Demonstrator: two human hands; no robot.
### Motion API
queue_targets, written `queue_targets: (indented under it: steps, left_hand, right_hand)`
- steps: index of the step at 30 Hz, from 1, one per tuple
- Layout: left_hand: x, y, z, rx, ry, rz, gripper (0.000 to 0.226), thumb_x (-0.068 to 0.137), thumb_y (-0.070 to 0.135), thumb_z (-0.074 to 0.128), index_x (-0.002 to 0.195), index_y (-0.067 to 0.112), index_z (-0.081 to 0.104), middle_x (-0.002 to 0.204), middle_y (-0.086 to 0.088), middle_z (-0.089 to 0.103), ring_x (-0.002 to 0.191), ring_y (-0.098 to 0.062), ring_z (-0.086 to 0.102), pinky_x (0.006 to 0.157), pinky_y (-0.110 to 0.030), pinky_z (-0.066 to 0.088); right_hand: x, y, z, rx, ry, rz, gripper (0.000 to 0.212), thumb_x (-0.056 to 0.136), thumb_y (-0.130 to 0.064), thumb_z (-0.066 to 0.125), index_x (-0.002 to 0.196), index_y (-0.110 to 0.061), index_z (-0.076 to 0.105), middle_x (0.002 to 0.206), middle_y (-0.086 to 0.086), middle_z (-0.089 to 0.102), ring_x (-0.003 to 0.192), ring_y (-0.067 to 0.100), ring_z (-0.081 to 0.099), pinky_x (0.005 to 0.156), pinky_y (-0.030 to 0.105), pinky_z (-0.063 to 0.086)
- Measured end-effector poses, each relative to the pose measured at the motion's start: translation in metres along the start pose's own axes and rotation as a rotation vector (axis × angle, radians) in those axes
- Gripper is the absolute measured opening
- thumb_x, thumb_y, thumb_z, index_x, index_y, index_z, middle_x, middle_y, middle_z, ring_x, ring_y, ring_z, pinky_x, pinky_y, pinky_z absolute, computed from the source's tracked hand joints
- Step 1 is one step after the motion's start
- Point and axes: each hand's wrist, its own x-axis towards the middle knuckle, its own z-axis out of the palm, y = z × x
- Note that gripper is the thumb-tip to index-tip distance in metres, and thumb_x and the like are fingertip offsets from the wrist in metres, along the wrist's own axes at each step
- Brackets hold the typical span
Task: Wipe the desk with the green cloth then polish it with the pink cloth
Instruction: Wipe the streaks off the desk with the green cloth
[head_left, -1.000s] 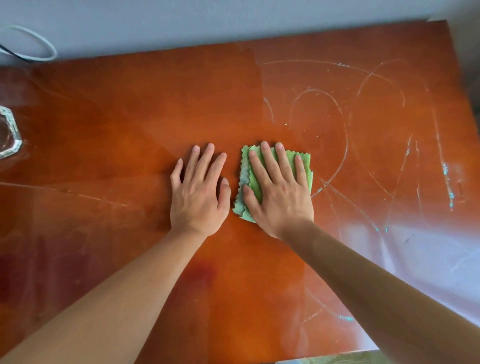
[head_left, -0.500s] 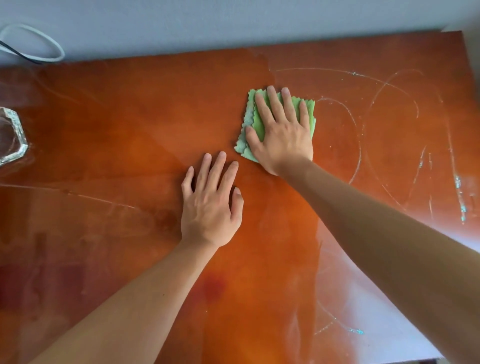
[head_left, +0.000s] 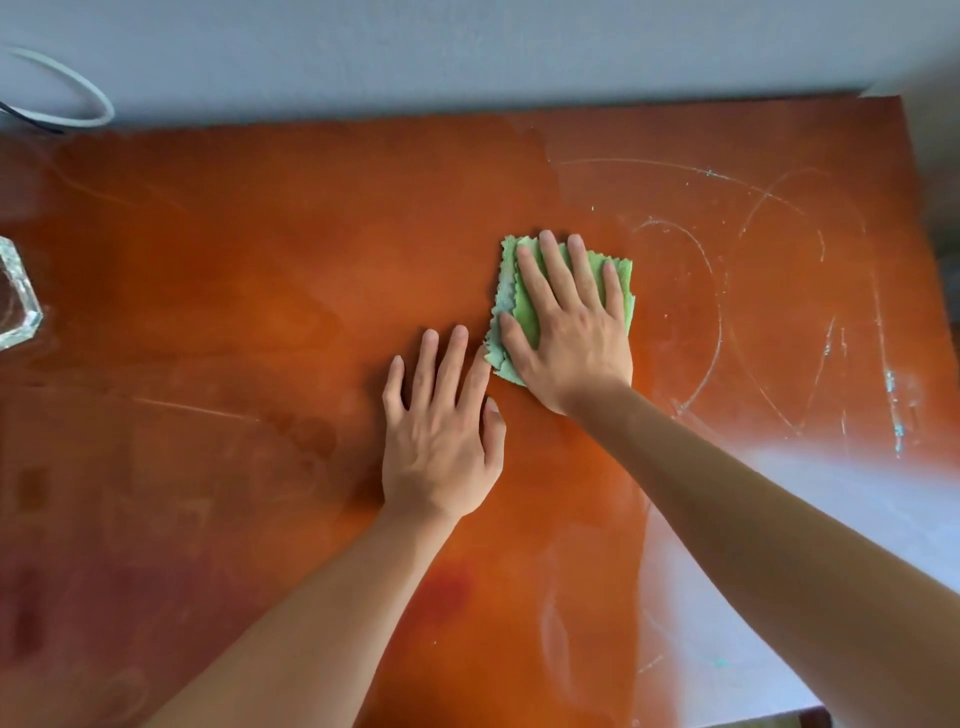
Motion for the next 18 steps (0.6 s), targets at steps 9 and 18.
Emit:
queue_targets:
  steps: [9, 18]
  left_hand:
    - [0.000, -0.001, -0.001, 0.001, -0.012, 0.000, 0.055, 0.098, 0.035, 0.039, 0.151, 0.019, 0.047, 0.163, -0.008, 0.034, 0.153, -0.031, 0.026, 0.122, -0.055, 0.017]
    - [0.001, 0.002, -0.001, 0.016, -0.025, 0.003, 0.056, 0.098, 0.035, 0.039, 0.151, 0.019, 0.047, 0.163, -0.007, 0.034, 0.152, -0.032, 0.028, 0.121, -0.055, 0.018]
  right_hand:
    - [0.051, 0.005, -0.015, -0.006, -0.043, 0.002, 0.072, 0.100, -0.062, 0.017, 0.163, -0.027, 0.011, 0.171, -0.002, 0.008, 0.158, 0.022, -0.001, 0.127, 0.049, 0.000]
    - [0.121, 0.015, -0.025, -0.029, -0.069, -0.010, 0.074, 0.098, -0.063, 0.012, 0.163, -0.029, 0.007, 0.171, -0.002, 0.005, 0.157, 0.021, -0.003, 0.127, 0.048, -0.003]
